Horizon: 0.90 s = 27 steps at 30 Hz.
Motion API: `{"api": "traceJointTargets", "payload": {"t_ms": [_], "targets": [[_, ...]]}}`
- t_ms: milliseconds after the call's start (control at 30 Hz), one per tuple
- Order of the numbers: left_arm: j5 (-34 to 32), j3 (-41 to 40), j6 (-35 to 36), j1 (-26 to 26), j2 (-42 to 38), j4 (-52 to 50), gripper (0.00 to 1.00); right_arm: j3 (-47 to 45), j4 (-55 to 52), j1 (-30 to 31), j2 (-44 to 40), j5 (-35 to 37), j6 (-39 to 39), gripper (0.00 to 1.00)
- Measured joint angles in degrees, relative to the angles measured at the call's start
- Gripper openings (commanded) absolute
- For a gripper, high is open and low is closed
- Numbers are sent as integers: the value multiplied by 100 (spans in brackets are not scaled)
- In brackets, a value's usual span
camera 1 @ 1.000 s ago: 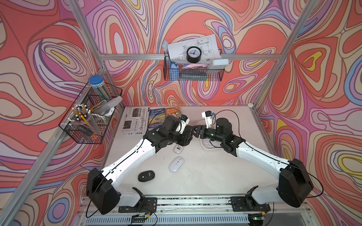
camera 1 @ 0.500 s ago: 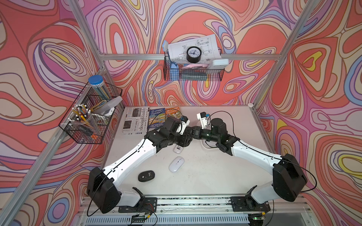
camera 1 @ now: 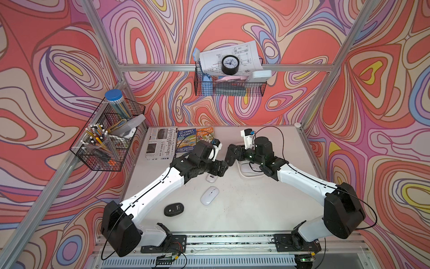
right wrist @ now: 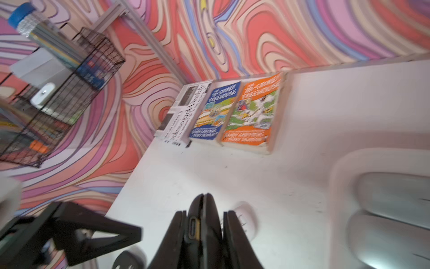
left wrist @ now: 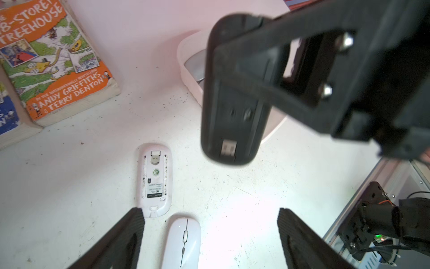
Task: Put the mouse in the storage box
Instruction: Pick up the mouse from the center of the board, then place the mouse in the storage box.
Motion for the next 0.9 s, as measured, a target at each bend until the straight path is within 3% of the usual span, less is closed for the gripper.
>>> {"api": "traceJointTargets", "payload": {"t_ms": [133, 500, 900], "targets": [[-201, -210, -109, 0, -203, -4, 88, 0, 11, -457, 179, 715, -785, 11], [-540, -601, -350, 0, -278, -44, 88, 20, 476, -420, 1497, 2494, -3091, 9], [-645, -601, -382, 0, -229, -46, 88, 667, 1001, -629, 2350, 3171, -4483, 8]]}}
